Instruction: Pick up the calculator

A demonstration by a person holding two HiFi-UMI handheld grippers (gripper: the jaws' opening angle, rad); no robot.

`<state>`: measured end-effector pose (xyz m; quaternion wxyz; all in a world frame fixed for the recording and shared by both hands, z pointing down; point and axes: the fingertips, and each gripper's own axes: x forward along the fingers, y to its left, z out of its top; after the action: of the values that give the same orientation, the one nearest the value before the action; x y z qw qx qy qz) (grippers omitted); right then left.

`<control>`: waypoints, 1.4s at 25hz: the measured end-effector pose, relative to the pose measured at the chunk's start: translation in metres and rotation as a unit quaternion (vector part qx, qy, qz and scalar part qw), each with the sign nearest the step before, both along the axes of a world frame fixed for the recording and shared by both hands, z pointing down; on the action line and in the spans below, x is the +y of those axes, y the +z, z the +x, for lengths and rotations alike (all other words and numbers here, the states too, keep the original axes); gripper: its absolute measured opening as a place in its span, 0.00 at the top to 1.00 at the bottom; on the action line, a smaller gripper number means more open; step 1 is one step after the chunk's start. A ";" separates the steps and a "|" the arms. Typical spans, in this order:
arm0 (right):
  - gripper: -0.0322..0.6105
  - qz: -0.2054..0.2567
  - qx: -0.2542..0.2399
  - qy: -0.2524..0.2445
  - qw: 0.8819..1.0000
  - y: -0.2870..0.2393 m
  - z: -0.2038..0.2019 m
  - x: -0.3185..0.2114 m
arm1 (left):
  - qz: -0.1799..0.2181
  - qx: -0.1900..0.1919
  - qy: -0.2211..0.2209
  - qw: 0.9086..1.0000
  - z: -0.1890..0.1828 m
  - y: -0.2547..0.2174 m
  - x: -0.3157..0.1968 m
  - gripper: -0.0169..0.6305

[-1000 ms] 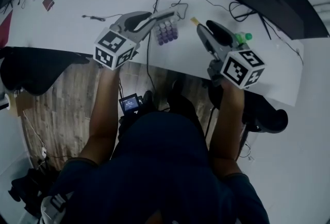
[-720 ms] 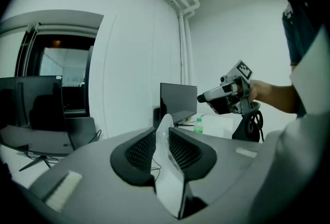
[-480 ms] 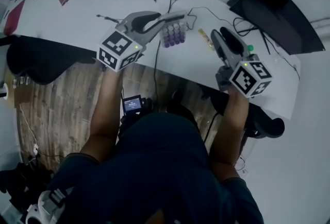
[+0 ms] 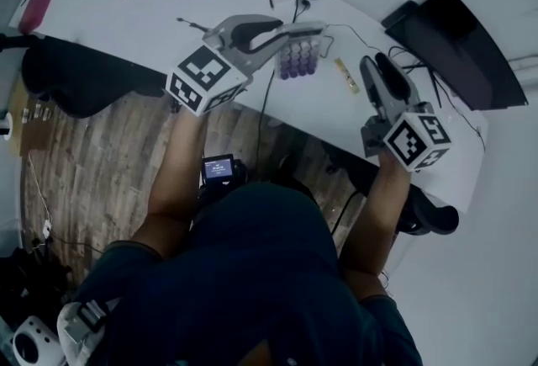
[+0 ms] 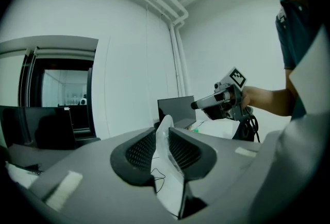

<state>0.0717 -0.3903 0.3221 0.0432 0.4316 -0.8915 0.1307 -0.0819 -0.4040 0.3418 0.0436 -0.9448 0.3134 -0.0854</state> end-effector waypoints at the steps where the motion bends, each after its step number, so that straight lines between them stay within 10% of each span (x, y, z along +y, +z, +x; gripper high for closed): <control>1: 0.71 0.003 0.000 0.000 1.000 -0.003 -0.001 0.001 | 0.002 0.000 0.000 1.000 -0.001 -0.003 0.002 0.86; 35: 0.73 0.028 0.047 -0.003 0.999 -0.014 -0.015 0.030 | 0.023 0.013 0.021 0.999 -0.002 -0.019 0.035 0.86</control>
<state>0.0566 -0.3607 0.3077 0.0730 0.4353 -0.8933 0.0849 -0.0838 -0.3692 0.3225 0.0625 -0.9510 0.2957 -0.0647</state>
